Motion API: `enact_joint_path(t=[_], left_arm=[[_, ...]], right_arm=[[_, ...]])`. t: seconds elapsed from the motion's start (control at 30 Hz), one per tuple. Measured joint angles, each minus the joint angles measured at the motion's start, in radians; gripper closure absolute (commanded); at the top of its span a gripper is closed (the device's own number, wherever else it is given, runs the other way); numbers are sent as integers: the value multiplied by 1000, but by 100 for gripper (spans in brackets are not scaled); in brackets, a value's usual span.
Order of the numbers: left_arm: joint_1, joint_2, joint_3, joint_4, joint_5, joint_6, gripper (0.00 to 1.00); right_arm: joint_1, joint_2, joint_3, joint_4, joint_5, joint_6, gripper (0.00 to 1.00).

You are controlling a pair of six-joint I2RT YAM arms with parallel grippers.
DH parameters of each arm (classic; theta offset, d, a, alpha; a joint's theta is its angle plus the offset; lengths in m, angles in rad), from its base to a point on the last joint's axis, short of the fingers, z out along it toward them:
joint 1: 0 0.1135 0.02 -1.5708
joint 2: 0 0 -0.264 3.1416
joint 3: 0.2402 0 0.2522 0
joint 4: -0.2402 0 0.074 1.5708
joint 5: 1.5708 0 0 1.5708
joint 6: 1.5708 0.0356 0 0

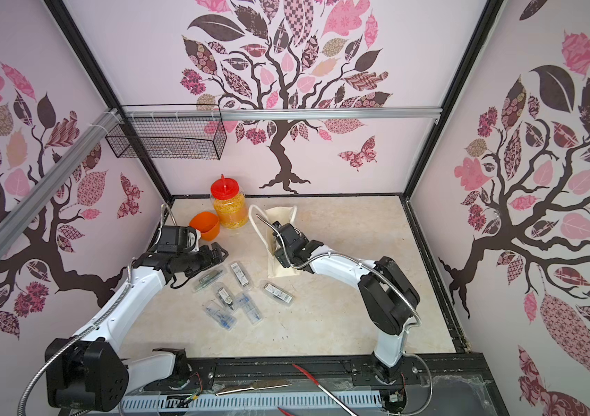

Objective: Put the compass set into the canvas bag
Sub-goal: Move the canvas bag to the center of the board.

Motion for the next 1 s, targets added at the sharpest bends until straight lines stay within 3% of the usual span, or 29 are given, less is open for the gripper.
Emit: enact_joint_path(t=[0.33, 0.53, 0.7, 1.0], left_arm=[[0, -1, 0, -5, -11, 7, 2], [0, -2, 0, -4, -11, 7, 2], [0, -2, 0, -4, -11, 7, 2], [0, -26, 0, -5, -11, 6, 2]], right_arm=[[-24, 3, 18, -10, -77, -34, 15], [-14, -166, -138, -59, -210, -42, 15], [60, -275, -226, -84, -261, -60, 16], [164, -277, -294, -111, -339, -105, 22]])
